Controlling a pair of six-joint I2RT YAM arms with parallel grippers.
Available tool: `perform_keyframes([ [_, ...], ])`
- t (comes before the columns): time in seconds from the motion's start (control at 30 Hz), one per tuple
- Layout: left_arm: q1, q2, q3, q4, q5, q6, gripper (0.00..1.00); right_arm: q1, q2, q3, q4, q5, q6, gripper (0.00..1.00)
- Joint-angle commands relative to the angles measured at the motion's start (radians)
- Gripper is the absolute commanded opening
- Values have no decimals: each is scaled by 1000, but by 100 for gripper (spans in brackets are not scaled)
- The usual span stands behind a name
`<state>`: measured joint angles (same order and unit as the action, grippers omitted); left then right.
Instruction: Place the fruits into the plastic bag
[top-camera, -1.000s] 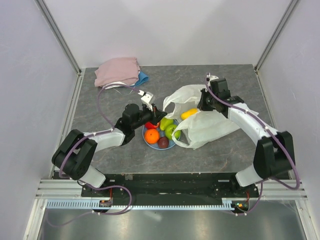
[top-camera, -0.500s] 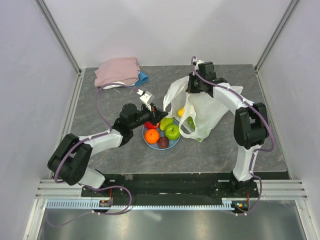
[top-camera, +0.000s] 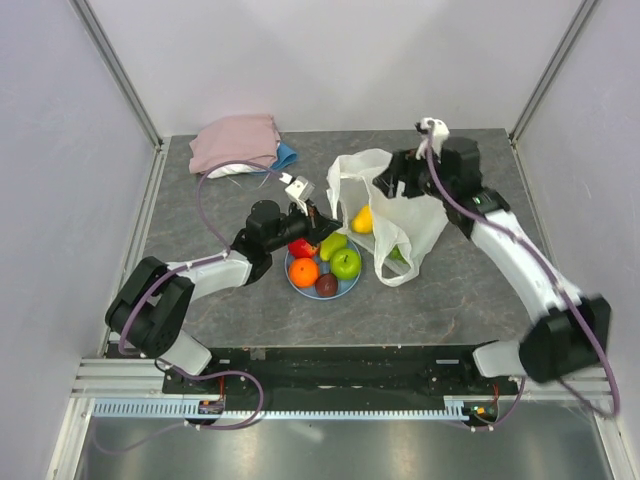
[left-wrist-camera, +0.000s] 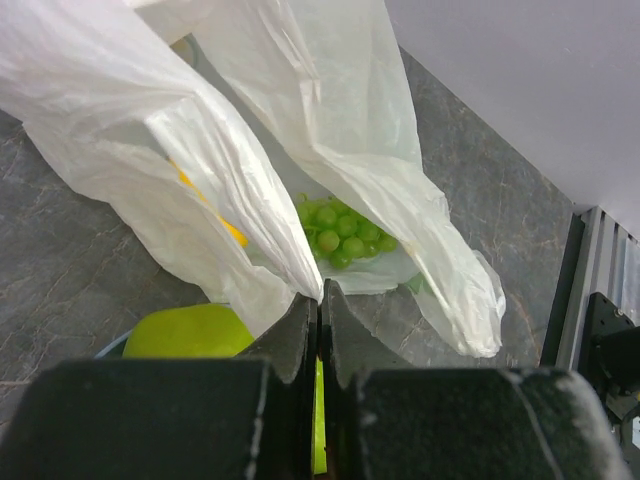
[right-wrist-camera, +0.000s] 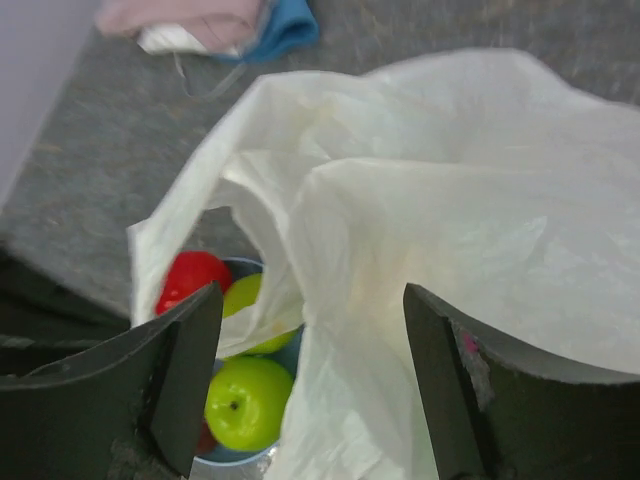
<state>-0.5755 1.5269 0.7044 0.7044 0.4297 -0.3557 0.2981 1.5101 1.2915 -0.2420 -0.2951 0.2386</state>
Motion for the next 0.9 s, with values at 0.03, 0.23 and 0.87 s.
perform_keyframes([
  [0.03,2,18,78,12,15,-40,2,58,-345,-309,149,-38,30,78],
  [0.23,3,9,110,-48,6,-19,1,242,-502,-471,-20,190,19,74],
  [0.87,8,15,170,-149,4,9,2,479,-407,-569,-65,410,16,64],
])
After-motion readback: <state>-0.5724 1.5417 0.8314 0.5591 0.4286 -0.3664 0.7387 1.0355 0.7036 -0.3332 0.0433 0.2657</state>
